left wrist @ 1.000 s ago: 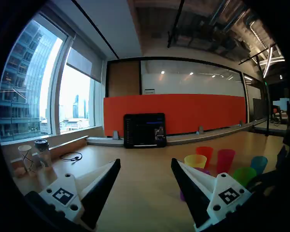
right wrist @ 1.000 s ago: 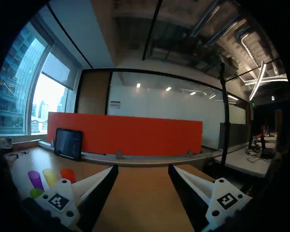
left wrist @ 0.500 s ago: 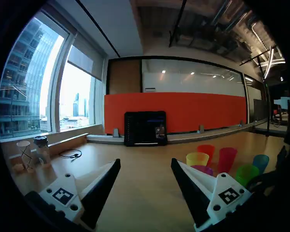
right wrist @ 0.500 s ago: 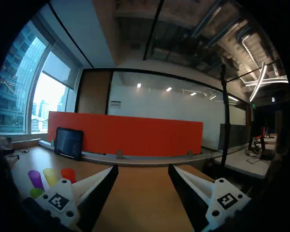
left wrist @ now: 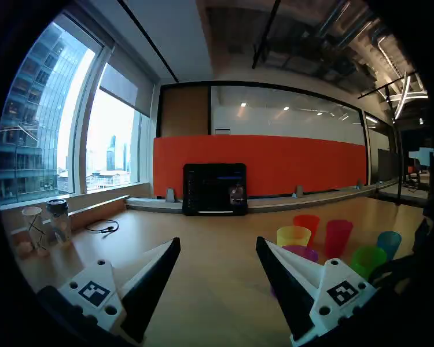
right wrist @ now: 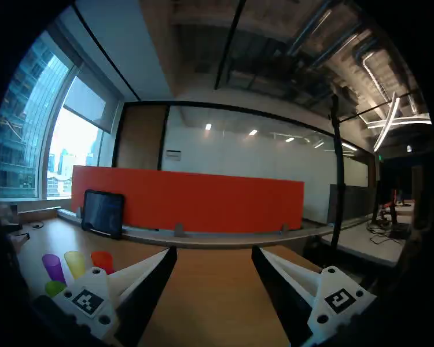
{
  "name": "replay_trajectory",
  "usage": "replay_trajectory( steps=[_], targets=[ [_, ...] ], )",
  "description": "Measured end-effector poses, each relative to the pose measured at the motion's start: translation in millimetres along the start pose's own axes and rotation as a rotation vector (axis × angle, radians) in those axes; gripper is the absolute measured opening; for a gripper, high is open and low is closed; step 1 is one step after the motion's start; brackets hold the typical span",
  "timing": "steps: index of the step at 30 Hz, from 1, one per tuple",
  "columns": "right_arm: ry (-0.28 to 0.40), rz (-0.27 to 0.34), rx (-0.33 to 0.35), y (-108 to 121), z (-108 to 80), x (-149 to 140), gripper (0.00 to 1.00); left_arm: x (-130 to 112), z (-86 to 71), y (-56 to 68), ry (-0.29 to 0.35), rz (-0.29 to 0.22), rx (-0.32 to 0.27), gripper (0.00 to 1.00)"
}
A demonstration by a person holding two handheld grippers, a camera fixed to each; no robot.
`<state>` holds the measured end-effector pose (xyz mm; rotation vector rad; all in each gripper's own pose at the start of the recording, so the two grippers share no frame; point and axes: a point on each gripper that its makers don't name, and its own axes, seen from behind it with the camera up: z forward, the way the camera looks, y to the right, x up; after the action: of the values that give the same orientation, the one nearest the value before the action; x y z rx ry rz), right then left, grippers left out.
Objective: Pour water
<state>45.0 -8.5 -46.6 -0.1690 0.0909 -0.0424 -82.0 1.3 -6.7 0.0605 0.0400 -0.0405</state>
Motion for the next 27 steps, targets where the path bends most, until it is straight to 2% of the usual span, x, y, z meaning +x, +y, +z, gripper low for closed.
replay_trajectory(
  steps=[17,27],
  targets=[
    [0.007,0.001,0.003,1.3,-4.5,4.7,1.0,0.4,0.2,-0.6,-0.001,0.001,-0.003,0.97],
    [0.025,-0.015,0.029,-1.0,-2.8,7.2,1.0,0.6,1.0,-0.3,-0.001,0.002,-0.002,0.97]
  ],
)
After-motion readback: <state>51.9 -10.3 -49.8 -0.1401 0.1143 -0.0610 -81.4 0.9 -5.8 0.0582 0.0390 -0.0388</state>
